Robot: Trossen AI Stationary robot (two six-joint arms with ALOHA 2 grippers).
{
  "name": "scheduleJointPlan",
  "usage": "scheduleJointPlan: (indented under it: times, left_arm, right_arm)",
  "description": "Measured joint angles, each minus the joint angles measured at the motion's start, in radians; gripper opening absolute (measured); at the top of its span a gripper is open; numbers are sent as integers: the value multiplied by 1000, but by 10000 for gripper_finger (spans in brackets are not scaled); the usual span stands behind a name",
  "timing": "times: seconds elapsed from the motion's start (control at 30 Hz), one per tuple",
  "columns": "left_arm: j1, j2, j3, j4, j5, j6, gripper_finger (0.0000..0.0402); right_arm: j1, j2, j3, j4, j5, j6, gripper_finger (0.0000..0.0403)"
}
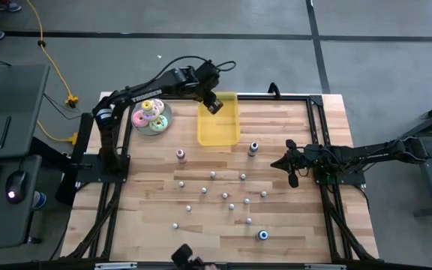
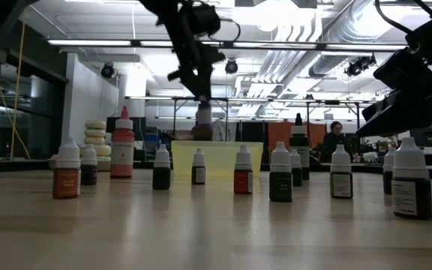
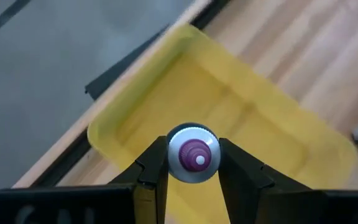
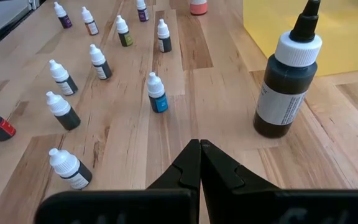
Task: Pick & Place food coloring
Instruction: Put the large purple food coloring bottle into the yellow bin
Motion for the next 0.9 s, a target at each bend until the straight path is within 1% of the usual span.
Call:
scheduleJointPlan:
  times: [0.23,0.5,0.6,0.9]
  left_arm:
    - [54,68,-2,10,-18,-91,98]
    - [89,101,-2,19,-35,-223,98]
    - [102,112,0,28,-77,-249,98]
    - [114,158,-1,35,-83,-268,98]
  right_arm:
    - [0,1,0,5,0,0,0]
    - [0,1,0,5,0,0,0]
    - [0,1,0,5,0,0,0]
    - [0,1,0,4,0,0,0]
